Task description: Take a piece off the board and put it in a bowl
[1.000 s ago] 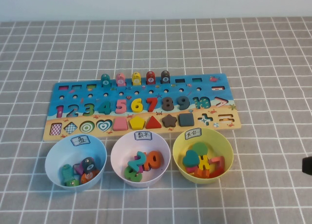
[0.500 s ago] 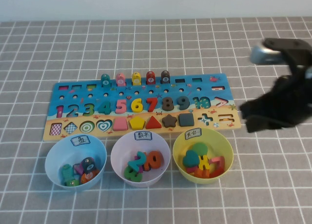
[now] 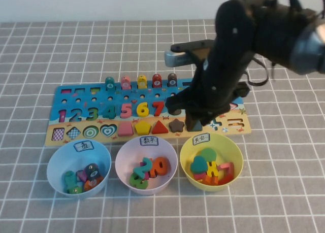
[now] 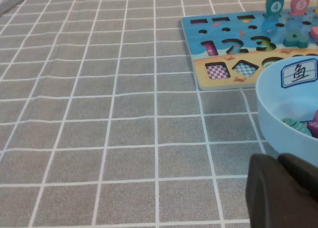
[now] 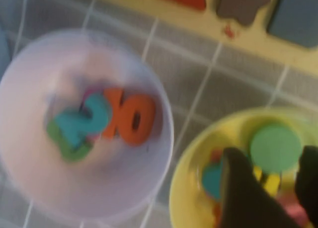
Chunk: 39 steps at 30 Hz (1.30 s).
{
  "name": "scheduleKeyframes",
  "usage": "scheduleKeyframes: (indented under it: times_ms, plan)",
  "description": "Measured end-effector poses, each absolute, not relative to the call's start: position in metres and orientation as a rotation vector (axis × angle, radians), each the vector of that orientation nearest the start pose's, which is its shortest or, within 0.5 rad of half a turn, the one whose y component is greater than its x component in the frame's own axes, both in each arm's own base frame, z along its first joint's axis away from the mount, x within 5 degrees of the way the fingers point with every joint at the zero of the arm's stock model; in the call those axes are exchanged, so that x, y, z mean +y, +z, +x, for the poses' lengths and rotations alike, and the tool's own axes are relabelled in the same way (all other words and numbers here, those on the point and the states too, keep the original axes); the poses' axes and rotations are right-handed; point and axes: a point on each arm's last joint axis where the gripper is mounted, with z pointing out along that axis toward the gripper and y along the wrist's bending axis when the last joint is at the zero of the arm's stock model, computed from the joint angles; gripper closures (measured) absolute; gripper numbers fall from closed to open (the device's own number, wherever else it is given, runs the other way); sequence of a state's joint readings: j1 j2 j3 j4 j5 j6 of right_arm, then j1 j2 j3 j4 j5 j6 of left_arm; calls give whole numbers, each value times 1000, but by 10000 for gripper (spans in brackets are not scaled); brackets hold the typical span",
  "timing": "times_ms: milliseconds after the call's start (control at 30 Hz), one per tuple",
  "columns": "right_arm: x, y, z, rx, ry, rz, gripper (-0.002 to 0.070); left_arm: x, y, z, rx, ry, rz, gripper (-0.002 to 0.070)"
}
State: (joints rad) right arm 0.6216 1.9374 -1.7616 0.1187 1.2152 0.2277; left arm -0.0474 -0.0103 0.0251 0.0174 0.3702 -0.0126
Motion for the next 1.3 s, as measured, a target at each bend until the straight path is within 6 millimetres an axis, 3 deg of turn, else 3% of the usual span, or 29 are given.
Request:
scheduleKeyframes:
  times_ms: [133, 267, 567, 900, 1300]
  plan:
    - [262, 269, 354, 2888, 276, -463, 388, -2, 172, 53, 1868, -24, 43, 679]
    - [268, 263, 368, 2872, 246, -420, 366, -2, 172, 53, 1868, -24, 43, 679]
    - [264, 257, 375, 2885, 215, -360, 356, -2, 172, 53, 1868, -24, 43, 679]
    - [265, 231, 383, 2940, 176, -348, 316, -2, 172, 53, 1868, -24, 43, 679]
    - [267, 214, 387, 2973, 154, -333, 312, -2, 172, 53, 1868, -24, 43, 679]
